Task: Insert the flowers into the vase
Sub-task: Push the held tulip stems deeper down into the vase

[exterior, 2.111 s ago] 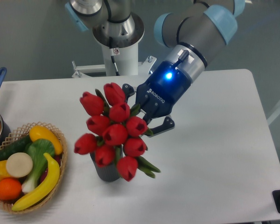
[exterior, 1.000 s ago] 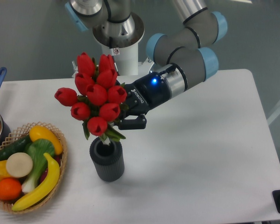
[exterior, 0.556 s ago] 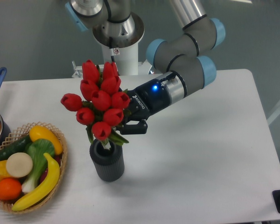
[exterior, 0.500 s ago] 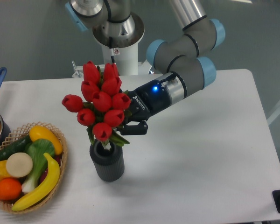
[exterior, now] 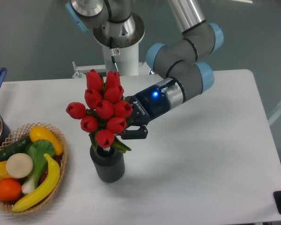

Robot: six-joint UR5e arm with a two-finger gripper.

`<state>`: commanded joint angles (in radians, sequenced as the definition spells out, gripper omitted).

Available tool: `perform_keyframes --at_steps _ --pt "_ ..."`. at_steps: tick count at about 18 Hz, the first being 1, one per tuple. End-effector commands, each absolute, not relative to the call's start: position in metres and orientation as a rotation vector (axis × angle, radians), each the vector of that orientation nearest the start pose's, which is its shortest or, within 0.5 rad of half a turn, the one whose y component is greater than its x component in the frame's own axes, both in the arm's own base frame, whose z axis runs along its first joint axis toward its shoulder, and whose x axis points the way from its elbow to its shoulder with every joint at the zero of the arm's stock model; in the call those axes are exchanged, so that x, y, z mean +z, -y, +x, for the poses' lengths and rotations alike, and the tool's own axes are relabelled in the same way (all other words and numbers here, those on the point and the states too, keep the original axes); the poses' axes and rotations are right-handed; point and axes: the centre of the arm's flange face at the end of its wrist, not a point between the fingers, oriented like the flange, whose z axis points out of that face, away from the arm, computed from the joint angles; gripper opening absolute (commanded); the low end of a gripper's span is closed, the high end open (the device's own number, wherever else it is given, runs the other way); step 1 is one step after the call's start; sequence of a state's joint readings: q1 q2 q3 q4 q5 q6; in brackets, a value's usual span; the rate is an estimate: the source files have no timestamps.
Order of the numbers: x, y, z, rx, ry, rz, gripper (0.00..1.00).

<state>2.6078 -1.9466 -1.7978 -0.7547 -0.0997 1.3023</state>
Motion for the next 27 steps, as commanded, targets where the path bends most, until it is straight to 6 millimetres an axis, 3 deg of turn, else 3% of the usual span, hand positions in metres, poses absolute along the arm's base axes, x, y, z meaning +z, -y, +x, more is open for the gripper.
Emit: perform_keyframes --at_steps 27 --pt "0.303 -0.494 -0.382 -0.544 -0.302 -1.479 0.30"
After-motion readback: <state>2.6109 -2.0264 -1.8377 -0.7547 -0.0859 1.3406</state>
